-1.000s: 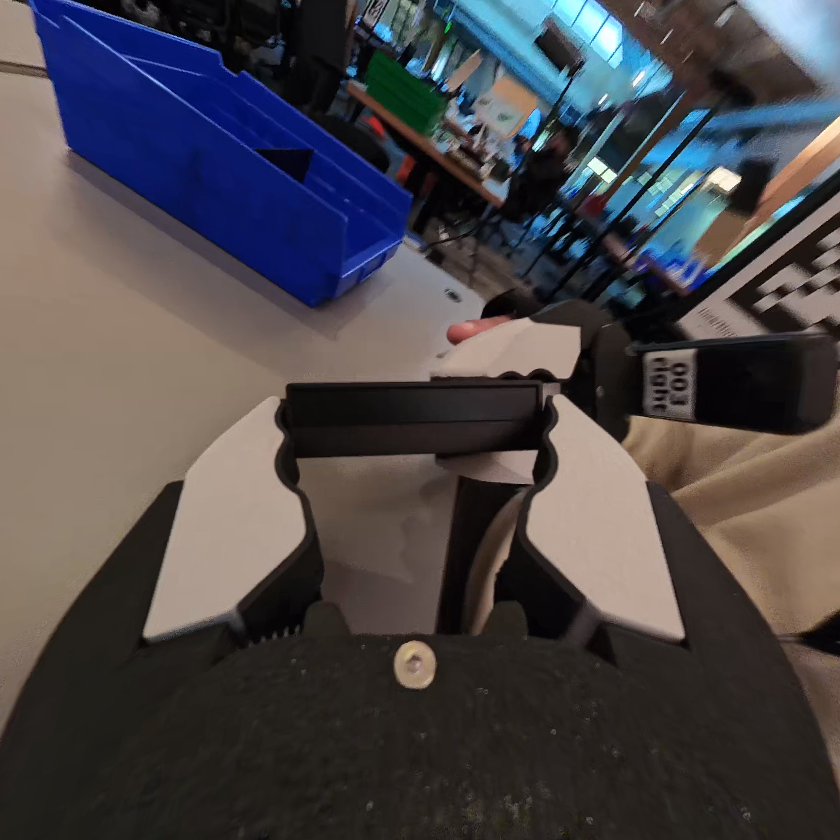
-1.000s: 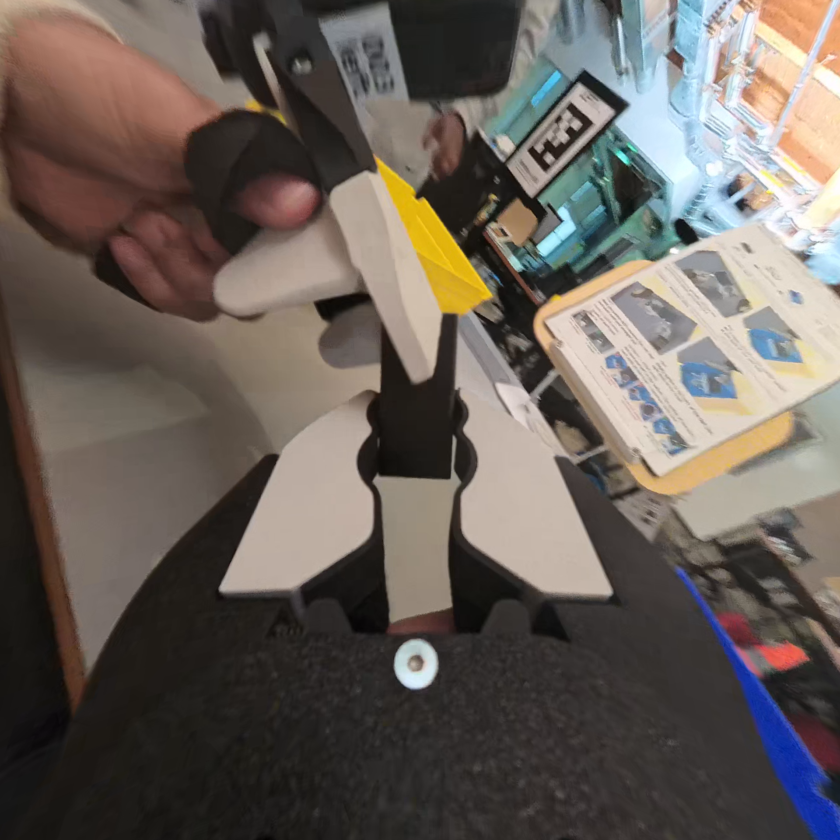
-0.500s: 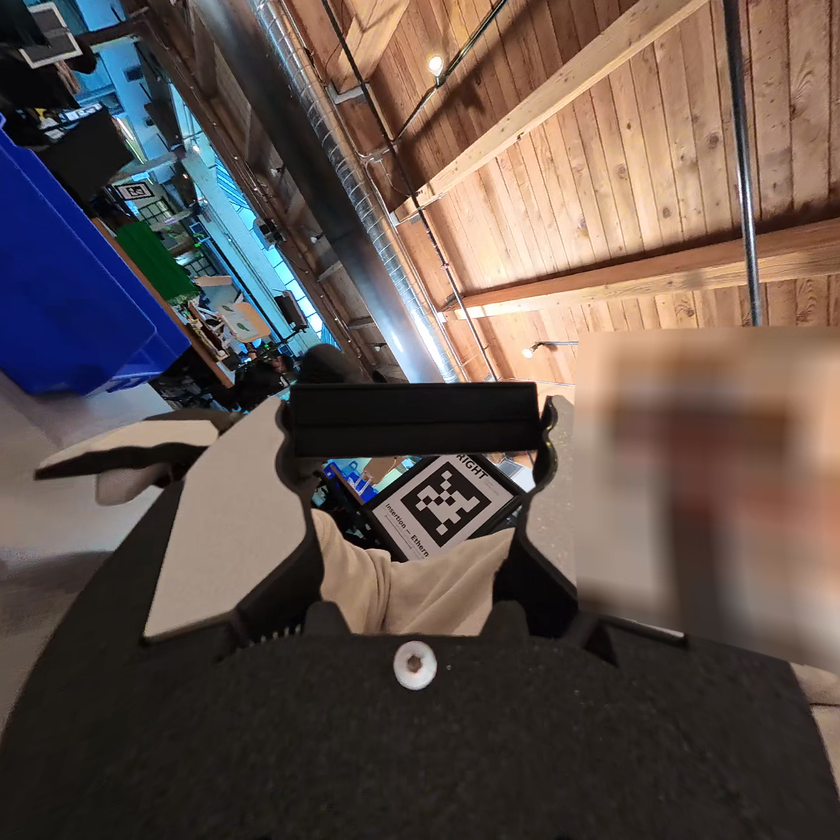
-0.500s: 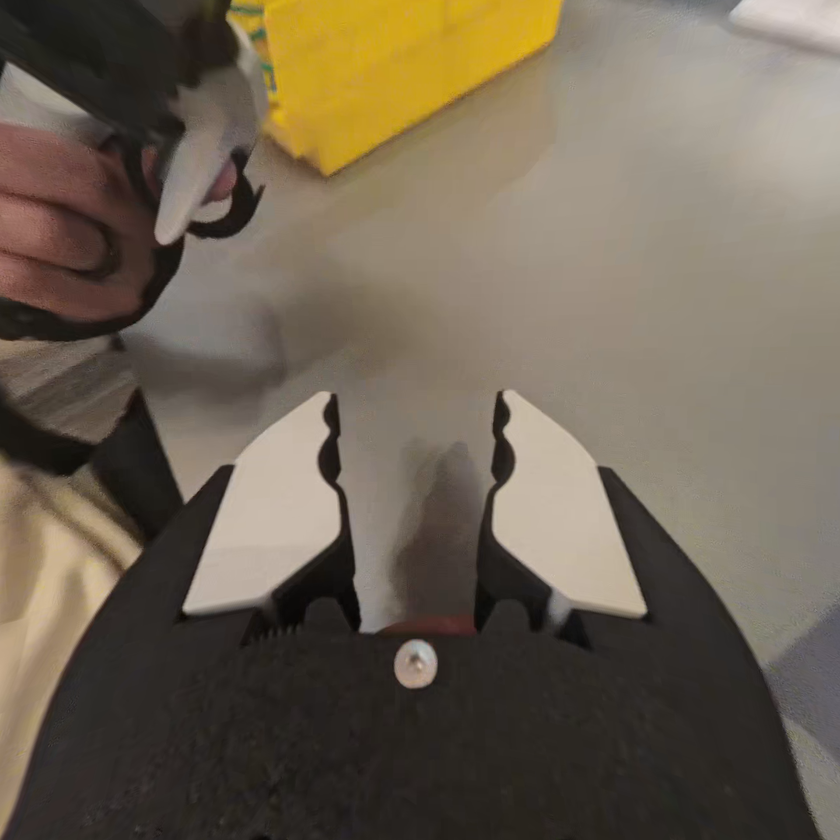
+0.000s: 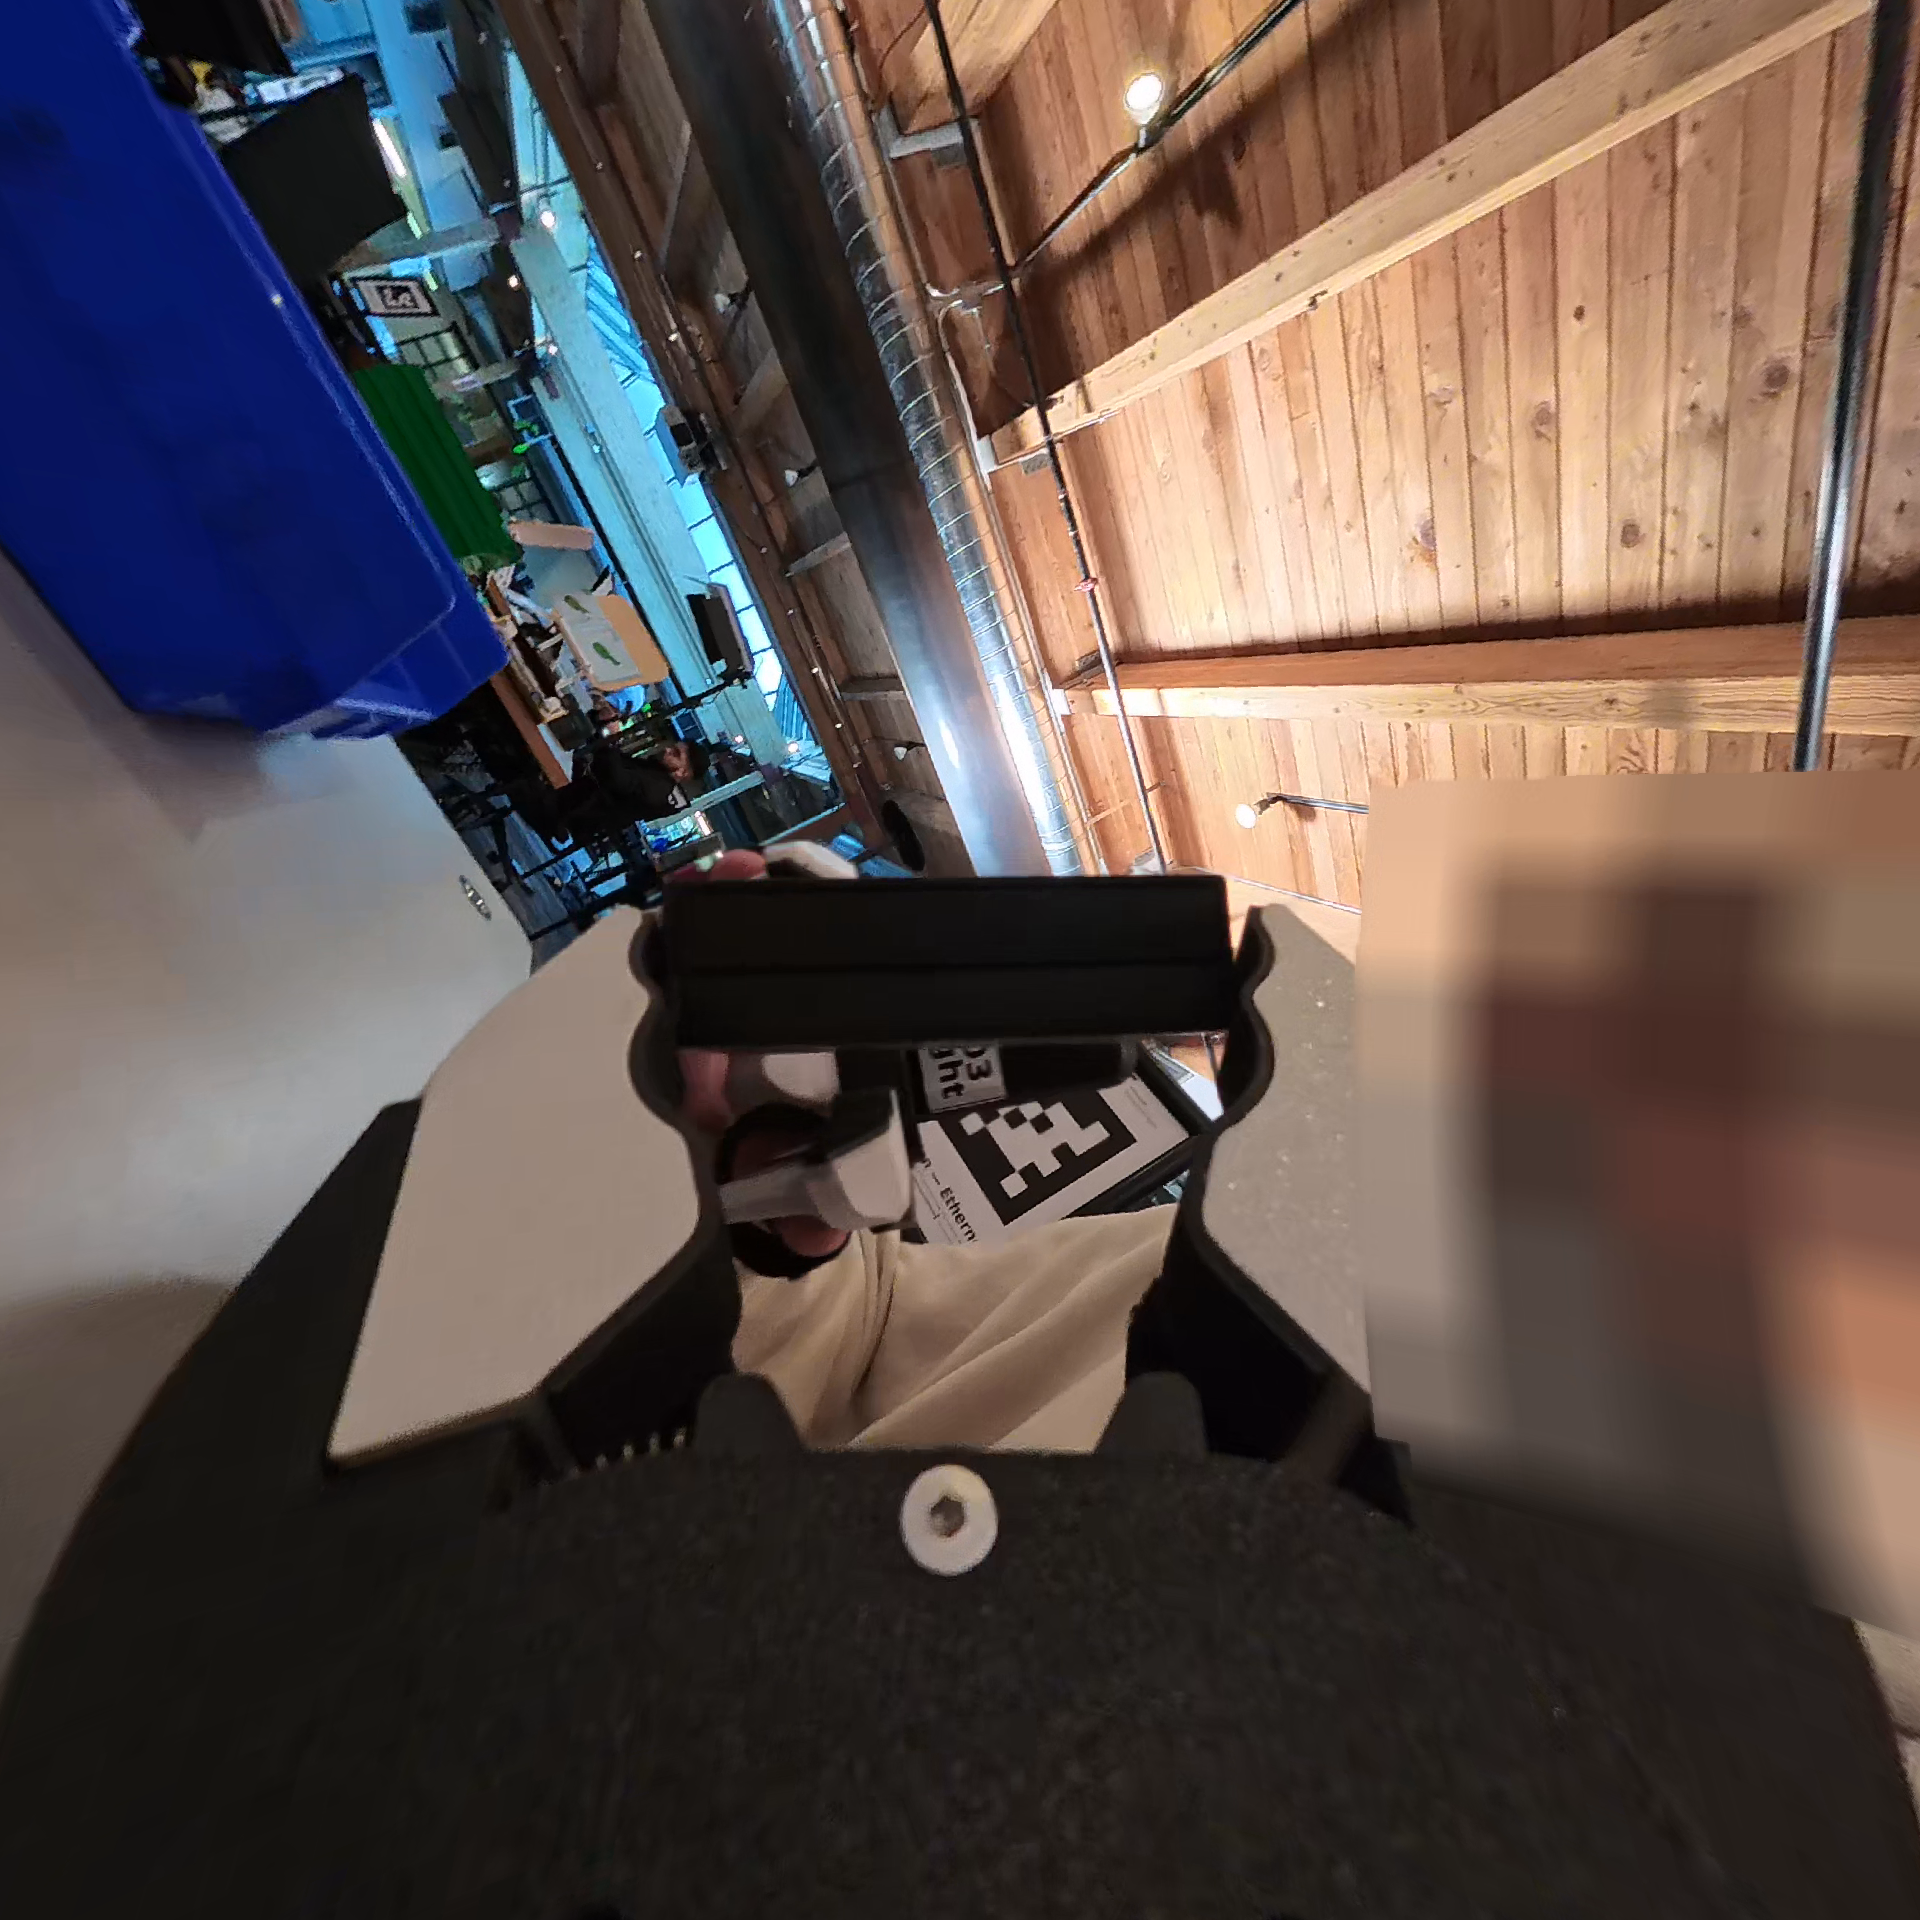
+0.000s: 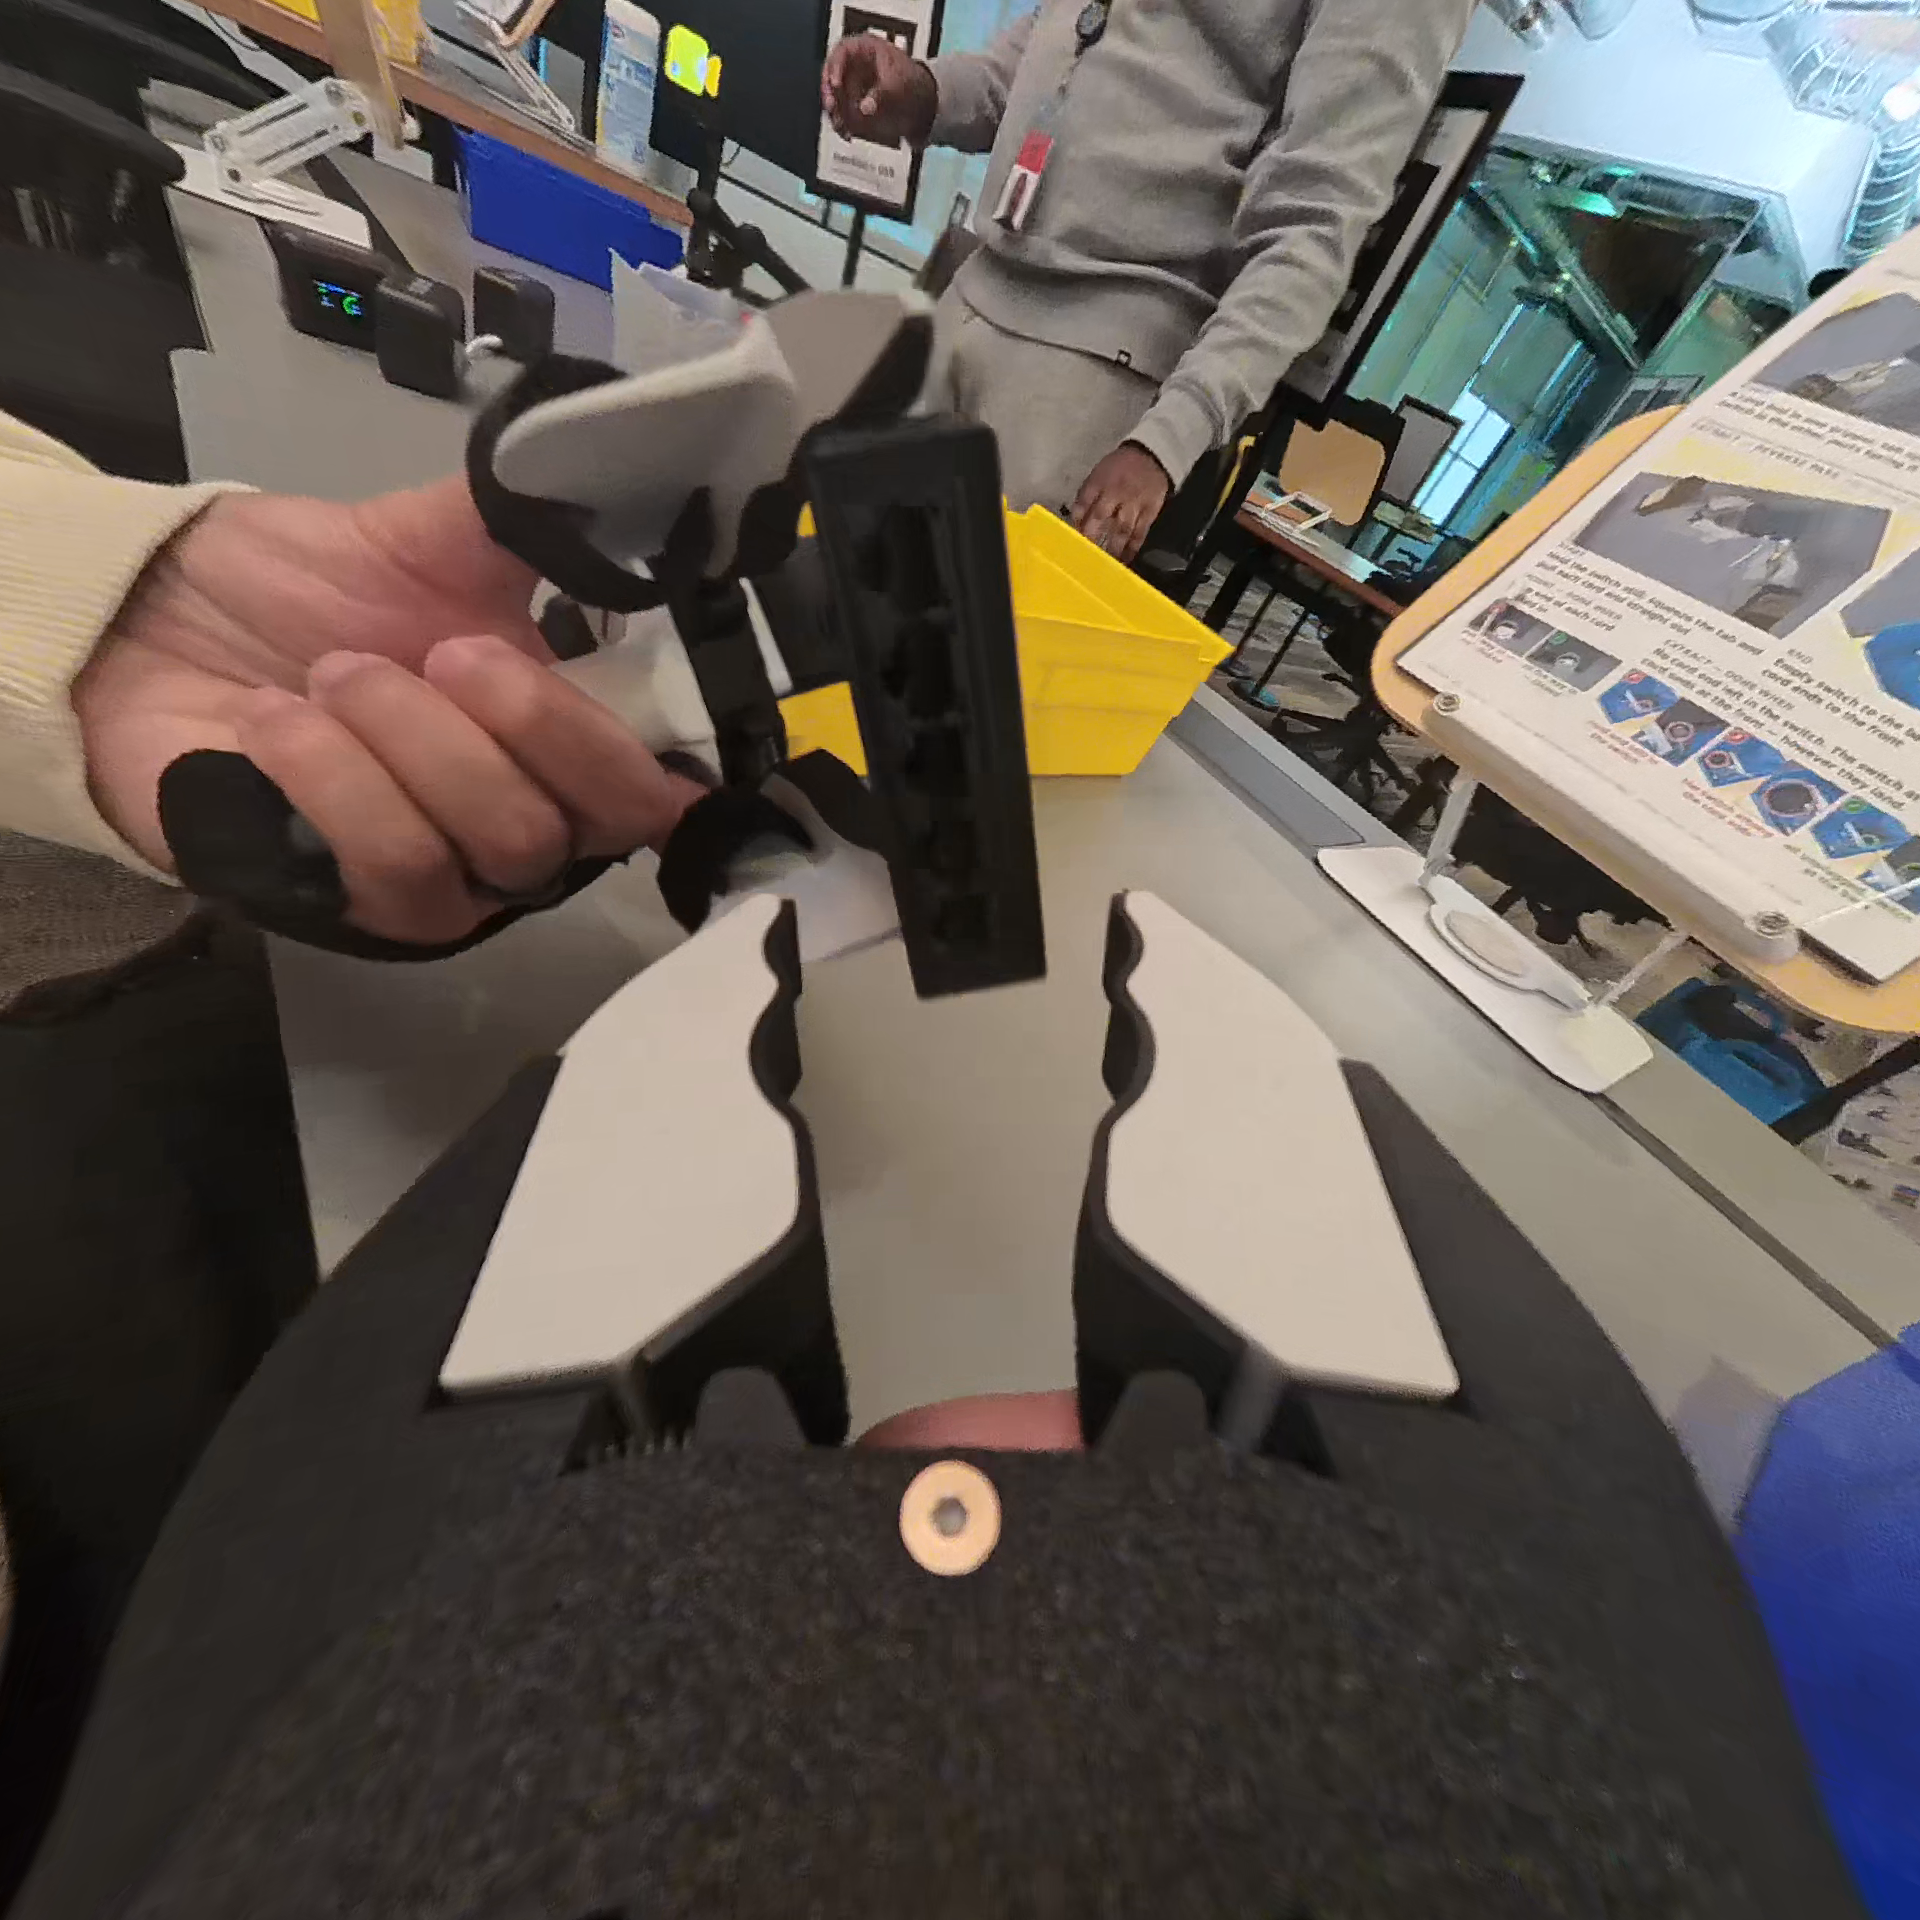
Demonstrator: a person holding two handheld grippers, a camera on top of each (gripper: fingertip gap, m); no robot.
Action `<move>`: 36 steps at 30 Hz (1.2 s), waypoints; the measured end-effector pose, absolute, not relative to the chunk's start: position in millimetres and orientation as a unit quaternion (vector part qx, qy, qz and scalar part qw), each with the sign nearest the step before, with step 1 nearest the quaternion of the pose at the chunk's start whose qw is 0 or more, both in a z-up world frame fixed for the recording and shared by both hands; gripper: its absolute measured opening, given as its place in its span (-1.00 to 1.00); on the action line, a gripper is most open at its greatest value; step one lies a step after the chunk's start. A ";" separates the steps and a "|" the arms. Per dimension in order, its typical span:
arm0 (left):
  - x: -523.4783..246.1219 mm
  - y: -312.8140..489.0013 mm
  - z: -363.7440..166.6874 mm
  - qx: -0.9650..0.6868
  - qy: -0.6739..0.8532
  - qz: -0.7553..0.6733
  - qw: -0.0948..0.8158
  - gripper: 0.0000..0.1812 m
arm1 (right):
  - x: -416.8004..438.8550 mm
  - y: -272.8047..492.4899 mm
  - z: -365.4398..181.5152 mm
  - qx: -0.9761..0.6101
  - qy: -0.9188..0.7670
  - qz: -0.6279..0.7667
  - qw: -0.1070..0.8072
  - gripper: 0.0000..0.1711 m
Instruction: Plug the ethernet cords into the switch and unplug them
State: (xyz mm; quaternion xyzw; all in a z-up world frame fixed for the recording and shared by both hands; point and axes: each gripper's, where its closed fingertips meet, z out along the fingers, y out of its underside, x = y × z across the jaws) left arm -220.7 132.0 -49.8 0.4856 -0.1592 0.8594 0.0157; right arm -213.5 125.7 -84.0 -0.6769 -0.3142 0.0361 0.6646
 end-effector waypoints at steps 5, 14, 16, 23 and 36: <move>-209.4 122.4 -62.4 0.522 -0.183 0.833 0.016 0.12 | -213.6 123.7 -82.4 -0.676 -0.308 0.036 0.669 -0.67; -218.7 130.7 -87.2 0.588 -0.420 0.668 -0.178 -0.22 | -216.2 124.5 -79.5 -0.713 -0.121 0.385 0.574 -0.68; -219.8 127.8 -82.5 0.577 -0.409 0.687 -0.168 -0.37 | -216.8 124.7 -78.8 -0.701 -0.091 0.436 0.556 -0.68; -226.1 115.6 -75.2 0.543 -0.373 0.749 -0.067 -0.70 | -220.6 122.4 -72.2 -0.666 -0.081 0.485 0.561 -0.66; -235.1 119.8 -95.2 0.595 -0.280 0.745 0.113 -0.71 | -182.9 107.4 -82.0 -0.601 -0.402 -0.021 0.690 -0.61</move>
